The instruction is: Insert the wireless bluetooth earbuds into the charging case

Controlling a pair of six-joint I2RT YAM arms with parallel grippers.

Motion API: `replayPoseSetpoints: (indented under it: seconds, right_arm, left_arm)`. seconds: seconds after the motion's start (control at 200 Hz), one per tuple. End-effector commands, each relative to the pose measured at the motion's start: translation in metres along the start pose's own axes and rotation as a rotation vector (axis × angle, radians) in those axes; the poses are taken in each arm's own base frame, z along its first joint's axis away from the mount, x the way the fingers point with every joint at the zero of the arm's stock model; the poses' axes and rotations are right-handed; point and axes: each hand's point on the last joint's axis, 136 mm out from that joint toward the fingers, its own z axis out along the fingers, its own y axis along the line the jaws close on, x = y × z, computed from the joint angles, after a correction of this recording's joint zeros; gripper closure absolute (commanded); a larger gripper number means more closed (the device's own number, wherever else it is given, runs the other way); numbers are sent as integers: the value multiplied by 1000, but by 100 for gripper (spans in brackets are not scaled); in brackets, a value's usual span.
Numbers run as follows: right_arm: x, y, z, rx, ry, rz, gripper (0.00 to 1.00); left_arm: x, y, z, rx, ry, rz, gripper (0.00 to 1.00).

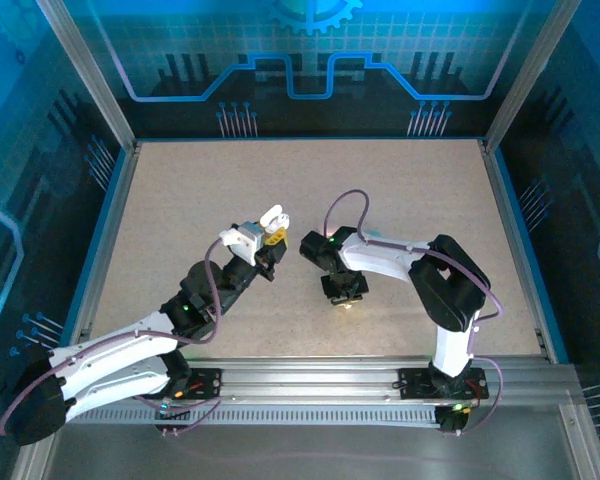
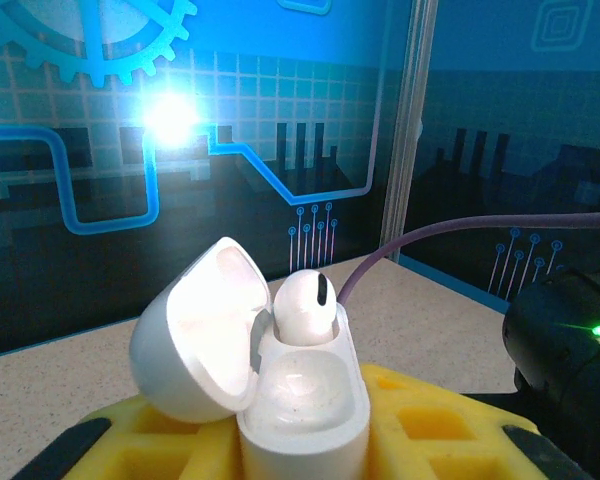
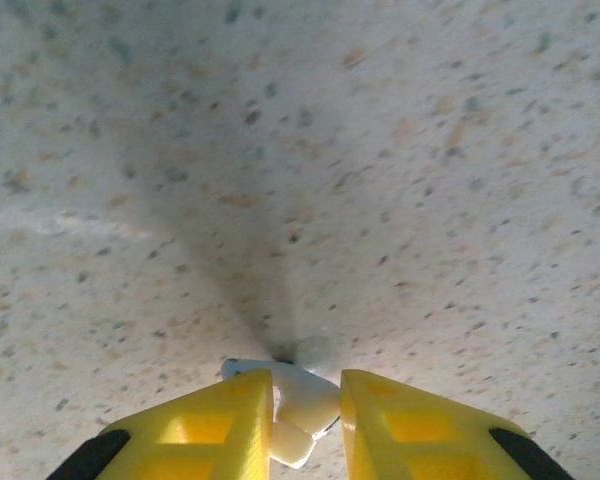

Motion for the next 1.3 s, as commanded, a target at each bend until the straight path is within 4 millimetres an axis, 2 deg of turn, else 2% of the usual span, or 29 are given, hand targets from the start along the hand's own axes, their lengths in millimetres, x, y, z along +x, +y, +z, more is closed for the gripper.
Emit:
replayPoseSetpoints:
  seconds: [0.0, 0.21, 0.35, 0.51, 0.71, 0.91, 1.171, 1.296]
  right_arm:
    - [0, 10, -5, -27, 9, 11, 74]
    - [5, 11, -16, -76, -7, 12, 68]
    - [14, 13, -20, -156, -3, 82, 65]
    - [17, 19, -15, -303, 11, 194, 59]
    - [22, 16, -2, -353, 65, 277, 58]
    - [15, 17, 6, -396, 58, 306, 59]
    - [-5, 10, 4, -380, 5, 285, 61]
    - [-16, 14, -1, -407, -5, 263, 62]
  left_arm:
    - [-7, 7, -4, -25, -31, -5, 71]
    - [-8, 9, -6, -32, -32, 0, 71]
    - [-8, 9, -6, -34, -33, 2, 71]
    - [-8, 9, -6, -32, -33, 6, 71]
    - [-9, 6, -6, -16, -35, 13, 71]
    - [-7, 3, -4, -4, -27, 15, 71]
    - [-8, 2, -3, 2, -27, 16, 71]
    - [-6, 2, -2, 0, -20, 18, 71]
